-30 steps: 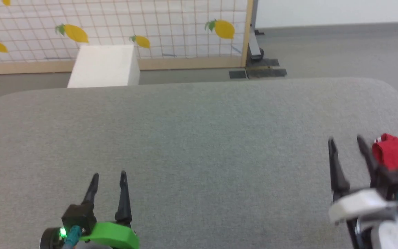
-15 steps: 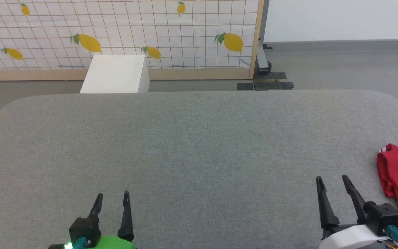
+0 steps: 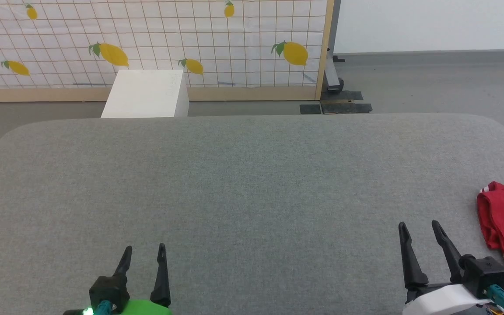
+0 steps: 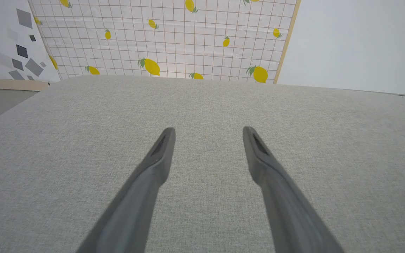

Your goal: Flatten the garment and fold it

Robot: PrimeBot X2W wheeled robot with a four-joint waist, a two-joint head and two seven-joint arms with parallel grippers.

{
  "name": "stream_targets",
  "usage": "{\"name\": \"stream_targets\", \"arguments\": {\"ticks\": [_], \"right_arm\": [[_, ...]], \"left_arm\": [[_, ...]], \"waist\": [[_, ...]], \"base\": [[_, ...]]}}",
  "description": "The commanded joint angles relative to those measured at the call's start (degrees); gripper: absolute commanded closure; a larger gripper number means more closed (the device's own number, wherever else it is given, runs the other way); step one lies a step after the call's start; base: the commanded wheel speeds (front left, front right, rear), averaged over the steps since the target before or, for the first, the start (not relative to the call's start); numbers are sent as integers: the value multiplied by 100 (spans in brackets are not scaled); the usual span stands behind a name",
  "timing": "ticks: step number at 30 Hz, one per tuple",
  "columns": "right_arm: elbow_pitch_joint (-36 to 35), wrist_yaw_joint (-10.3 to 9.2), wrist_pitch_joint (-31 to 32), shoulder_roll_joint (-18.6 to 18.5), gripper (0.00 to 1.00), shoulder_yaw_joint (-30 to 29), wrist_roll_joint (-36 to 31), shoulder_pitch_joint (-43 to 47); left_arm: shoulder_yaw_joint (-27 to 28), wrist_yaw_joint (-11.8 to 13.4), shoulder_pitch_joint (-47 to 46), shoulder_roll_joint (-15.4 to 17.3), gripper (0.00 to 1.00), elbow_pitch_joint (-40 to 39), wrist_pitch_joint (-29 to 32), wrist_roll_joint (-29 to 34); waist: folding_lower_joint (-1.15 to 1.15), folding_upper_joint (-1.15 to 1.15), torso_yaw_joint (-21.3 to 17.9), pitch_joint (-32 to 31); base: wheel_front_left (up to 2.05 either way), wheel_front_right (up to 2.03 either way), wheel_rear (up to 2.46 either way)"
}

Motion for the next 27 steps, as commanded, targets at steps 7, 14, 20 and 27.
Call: {"name": "stream_targets", "arguments": {"ticks": [7,14,20,27], "right_arm": [[-30,0,24,-2,100,3,-12,-7],[-84,-1,106,-1,100,14,-52,-33],[-129,-1,175,-1,100,24,-85,-54],[-198,-2,280,0,100,38,-136,-87]], "left_arm": [[5,1,-13,-1,100,-66,30,-1],[23,1,-40,-3,100,-130,112,46],[38,0,-62,-5,100,-183,181,86],[61,0,-97,-8,100,-264,287,146]], "waist": [[0,0,-8,15],[0,0,-4,29],[0,0,0,41],[0,0,5,59]], "base": [[0,0,0],[0,0,0],[0,0,0],[0,0,0]]}}
